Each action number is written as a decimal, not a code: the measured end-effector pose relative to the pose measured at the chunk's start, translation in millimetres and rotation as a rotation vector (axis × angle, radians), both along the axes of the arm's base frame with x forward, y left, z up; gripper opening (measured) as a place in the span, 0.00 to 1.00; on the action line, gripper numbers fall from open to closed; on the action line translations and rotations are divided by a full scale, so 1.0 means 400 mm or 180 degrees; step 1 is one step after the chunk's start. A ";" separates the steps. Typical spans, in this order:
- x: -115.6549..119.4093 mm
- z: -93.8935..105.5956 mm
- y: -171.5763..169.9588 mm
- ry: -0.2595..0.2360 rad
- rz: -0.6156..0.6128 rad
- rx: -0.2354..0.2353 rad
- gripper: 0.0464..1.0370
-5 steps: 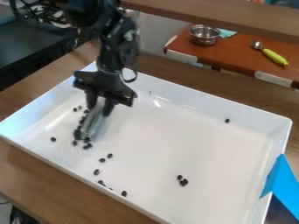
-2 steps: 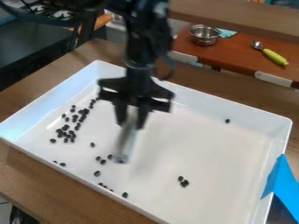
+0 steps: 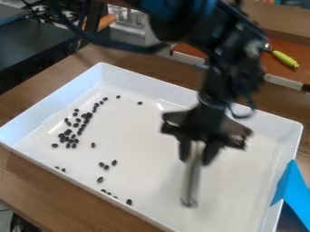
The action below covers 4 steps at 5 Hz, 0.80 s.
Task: Sweep into pile
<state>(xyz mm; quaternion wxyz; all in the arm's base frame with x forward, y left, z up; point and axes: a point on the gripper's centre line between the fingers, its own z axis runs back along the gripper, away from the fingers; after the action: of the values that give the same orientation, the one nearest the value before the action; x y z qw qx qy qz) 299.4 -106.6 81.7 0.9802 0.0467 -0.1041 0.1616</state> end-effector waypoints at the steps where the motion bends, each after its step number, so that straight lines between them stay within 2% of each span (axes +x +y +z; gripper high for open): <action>1: 0.014 -0.031 -0.116 -0.0040 -0.0101 -0.0019 0.31; 2: 0.013 -0.038 -0.126 0.0072 -0.0215 -0.0181 0.31; 3: 0.021 -0.057 -0.081 0.0202 -0.0298 -0.0312 0.31; 4: 0.016 -0.074 -0.028 0.0275 -0.0359 -0.0265 0.31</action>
<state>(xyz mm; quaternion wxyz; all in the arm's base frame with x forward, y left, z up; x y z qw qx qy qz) 305.9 -117.8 51.9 0.9924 0.0068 -0.0574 0.1082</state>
